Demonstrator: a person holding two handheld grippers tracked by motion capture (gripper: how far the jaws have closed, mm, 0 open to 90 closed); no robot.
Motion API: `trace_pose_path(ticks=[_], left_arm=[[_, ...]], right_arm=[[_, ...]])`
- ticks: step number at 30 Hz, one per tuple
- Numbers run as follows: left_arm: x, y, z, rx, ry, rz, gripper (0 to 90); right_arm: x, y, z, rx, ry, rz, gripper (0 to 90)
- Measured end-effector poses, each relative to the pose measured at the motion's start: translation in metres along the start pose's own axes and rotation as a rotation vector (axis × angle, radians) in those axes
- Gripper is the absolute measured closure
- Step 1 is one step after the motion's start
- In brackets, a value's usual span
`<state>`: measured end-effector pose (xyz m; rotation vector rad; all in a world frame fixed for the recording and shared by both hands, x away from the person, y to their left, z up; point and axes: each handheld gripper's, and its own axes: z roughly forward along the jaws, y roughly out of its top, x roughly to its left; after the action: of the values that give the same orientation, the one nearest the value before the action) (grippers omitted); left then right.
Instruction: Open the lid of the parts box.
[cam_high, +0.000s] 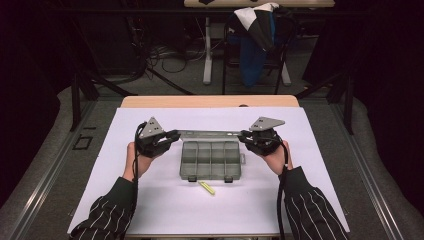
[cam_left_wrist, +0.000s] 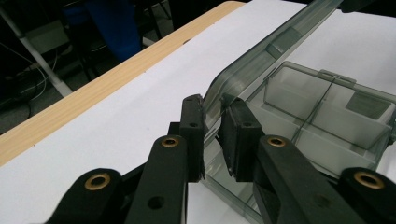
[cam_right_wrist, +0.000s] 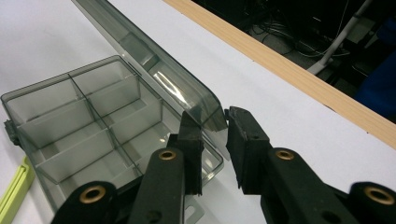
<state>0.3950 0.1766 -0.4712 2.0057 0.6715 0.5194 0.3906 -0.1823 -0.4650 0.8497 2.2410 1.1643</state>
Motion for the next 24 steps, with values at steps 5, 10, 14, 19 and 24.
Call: trace_pose_path(ticks=[5,10,14,19,24], left_arm=[[0.007,0.003,0.004,-0.006,-0.018,-0.034,78.8],[0.011,0.006,0.010,0.003,-0.008,-0.028,78.7],[0.014,0.006,0.016,0.016,-0.001,-0.032,78.8],[0.016,0.005,0.022,0.029,0.005,-0.036,78.8],[0.021,0.001,0.032,0.038,0.014,-0.058,78.9]], right_arm=[[-0.003,0.002,0.006,0.014,-0.002,0.015,75.8],[-0.008,0.004,0.013,0.032,-0.007,0.029,76.2],[-0.011,0.004,0.018,0.038,-0.011,0.045,76.6],[-0.014,0.004,0.022,0.039,-0.022,0.058,77.3],[-0.017,0.003,0.027,0.039,-0.031,0.082,78.1]])
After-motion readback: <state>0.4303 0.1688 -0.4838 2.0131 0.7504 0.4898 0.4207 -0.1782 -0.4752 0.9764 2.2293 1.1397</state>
